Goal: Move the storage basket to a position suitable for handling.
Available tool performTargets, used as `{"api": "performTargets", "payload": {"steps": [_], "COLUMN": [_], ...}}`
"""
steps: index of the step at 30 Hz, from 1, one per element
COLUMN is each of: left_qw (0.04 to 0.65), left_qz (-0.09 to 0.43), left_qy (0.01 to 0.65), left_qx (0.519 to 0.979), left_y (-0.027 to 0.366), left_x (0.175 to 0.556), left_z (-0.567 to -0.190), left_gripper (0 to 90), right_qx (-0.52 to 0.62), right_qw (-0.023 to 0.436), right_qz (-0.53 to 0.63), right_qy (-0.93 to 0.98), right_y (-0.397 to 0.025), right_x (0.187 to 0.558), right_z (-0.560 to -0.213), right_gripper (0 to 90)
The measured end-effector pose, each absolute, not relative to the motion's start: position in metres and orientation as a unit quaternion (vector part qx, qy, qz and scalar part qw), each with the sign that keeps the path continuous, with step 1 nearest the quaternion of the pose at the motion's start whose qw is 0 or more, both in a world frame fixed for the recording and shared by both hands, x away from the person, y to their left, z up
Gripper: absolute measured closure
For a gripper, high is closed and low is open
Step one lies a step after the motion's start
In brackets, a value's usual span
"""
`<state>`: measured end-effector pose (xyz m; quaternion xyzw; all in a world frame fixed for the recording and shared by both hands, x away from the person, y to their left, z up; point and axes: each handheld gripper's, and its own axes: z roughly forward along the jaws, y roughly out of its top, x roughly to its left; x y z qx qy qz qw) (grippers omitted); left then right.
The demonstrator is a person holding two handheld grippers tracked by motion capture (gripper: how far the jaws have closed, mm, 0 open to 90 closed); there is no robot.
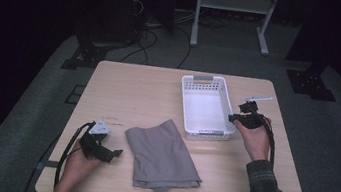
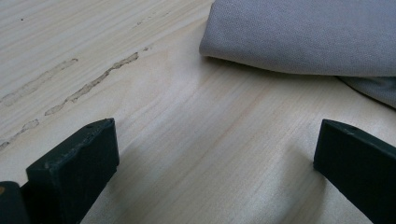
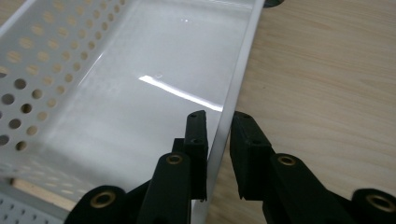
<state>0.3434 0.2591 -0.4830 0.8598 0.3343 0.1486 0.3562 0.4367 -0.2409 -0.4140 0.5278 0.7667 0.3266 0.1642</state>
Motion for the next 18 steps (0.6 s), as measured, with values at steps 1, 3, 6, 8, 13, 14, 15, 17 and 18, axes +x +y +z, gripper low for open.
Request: {"api": "performTargets", "payload": {"steps": [1,3,6,8,13,14,15,17,18], "left_qw": [0.356,0.356,0.356,0.356,0.356,0.356,0.356,0.356,0.356], "left_qz": [0.148,0.149,0.149,0.149,0.149,0.149,0.149,0.149,0.149], "left_qy": [0.334,0.334,0.334,0.334,0.334,0.334,0.334,0.334,0.334], "left_qx": [0.86,0.86,0.86,0.86,0.86,0.86,0.86,0.86,0.86], "left_y": [0.259,0.259,0.259,0.259,0.259,0.259,0.259,0.259,0.259], "left_x": [0.343,0.343,0.343,0.343,0.343,0.343,0.343,0.343,0.343], "left_z": [-0.483,-0.483,-0.483,-0.483,-0.483,-0.483,-0.483,-0.483,-0.483], "left_gripper": [0.0,0.0,0.0,0.0,0.0,0.0,0.0,0.0,0.0], "right_qx": [0.528,0.531,0.533,0.531,0.53,0.531,0.532,0.532,0.531], "right_qw": [0.165,0.167,0.166,0.167,0.171,0.171,0.172,0.171,0.17], "right_qz": [0.326,0.325,0.324,0.322,0.318,0.318,0.318,0.319,0.319], "right_qy": [0.766,0.765,0.764,0.766,0.767,0.767,0.766,0.765,0.766], "right_y": [-0.242,-0.245,-0.248,-0.25,-0.256,-0.258,-0.259,-0.262,-0.264], "right_x": [0.437,0.437,0.437,0.436,0.435,0.434,0.434,0.433,0.432], "right_z": [-0.414,-0.414,-0.414,-0.414,-0.413,-0.413,-0.412,-0.411,-0.411], "right_gripper": [77.2,78.5,79.8,80.3,82.6,83.1,83.5,83.9,83.9]}}
